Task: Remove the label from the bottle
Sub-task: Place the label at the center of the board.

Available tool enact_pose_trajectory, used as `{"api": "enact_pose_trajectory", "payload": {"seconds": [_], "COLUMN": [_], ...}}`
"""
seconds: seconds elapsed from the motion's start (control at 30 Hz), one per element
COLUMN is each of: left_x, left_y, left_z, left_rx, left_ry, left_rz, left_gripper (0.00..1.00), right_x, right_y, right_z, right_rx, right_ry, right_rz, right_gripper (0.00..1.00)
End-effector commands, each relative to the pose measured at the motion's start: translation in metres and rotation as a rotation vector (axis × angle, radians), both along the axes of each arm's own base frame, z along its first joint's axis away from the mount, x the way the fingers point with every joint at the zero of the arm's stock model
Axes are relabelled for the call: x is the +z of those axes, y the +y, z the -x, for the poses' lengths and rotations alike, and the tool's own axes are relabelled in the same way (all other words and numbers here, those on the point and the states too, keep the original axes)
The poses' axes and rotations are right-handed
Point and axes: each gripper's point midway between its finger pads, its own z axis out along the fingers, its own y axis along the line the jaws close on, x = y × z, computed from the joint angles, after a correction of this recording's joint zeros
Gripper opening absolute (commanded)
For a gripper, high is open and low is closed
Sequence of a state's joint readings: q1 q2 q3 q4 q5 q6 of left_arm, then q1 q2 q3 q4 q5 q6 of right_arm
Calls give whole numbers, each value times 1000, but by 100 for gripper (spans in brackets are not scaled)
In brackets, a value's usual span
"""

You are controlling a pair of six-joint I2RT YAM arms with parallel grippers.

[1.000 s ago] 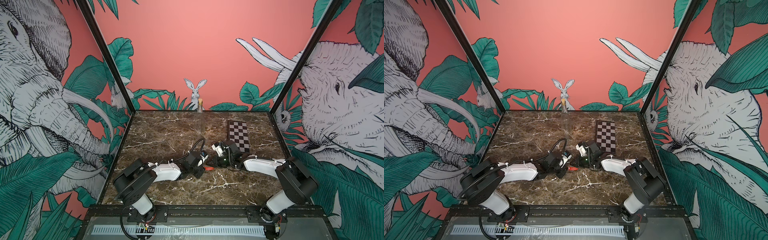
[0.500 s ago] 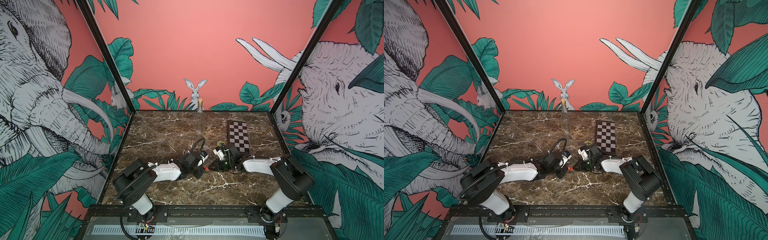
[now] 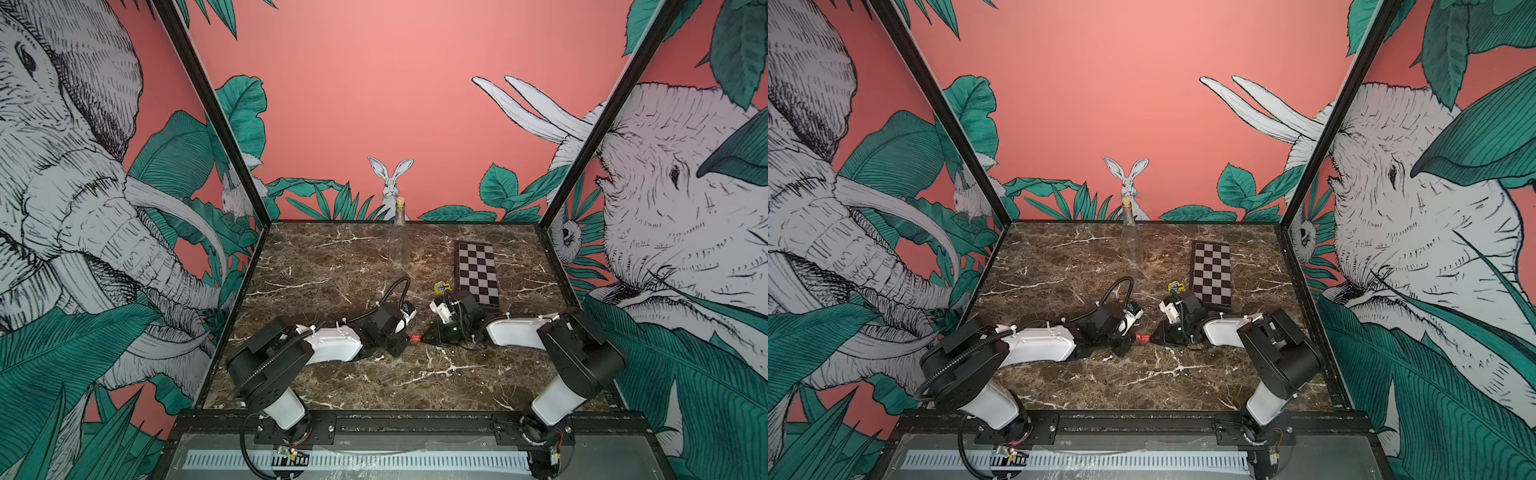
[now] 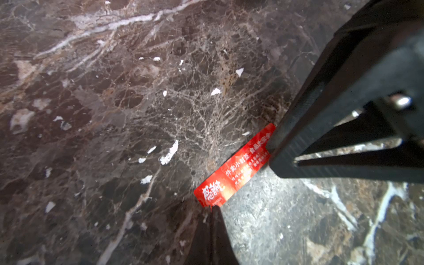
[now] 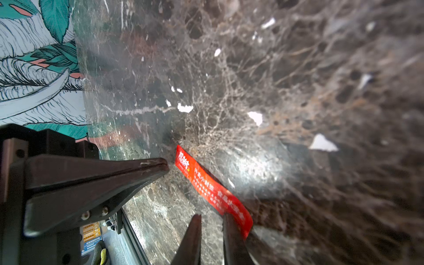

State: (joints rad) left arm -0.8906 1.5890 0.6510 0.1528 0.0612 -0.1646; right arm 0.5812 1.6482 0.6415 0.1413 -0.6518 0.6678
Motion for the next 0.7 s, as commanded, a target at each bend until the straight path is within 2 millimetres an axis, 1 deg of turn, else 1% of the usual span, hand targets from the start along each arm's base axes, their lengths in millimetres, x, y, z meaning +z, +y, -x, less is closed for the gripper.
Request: {"api": "enact_pose_trajectory", "payload": {"seconds": [0.0,0.23,0.33,0.47,0.5,0.57,0.67], "left_x": [3,5,7,8,9,12,24], "left_y": [6,7,9,10,10,11,14], "left_z": [3,4,3,3,2,1,-2], "left_rx": [13,15,18,20,21,28,43], "left_ry": [-1,-7,-11,-18,-23,-31,-64], "left_rz": [-6,-4,-3,-6,-4,-5,-3], "left_gripper": [2,2,2,2,2,2,3], "right_x": [0,-12,-9,0,11,26,64], "right_y": [-3,-10,-11,-10,-8,-6,-3], "right_z": [1,6,6,3,1,-2,-7], "right_rx": [2,-10,-14,-11,-10,-3,4], "right_ry": [-14,12,9,-7,-31,-58,-134], "right_rz": [3,25,21,14,0,-16,-61], "right_gripper": [19,19,19,19,20,21,24]}}
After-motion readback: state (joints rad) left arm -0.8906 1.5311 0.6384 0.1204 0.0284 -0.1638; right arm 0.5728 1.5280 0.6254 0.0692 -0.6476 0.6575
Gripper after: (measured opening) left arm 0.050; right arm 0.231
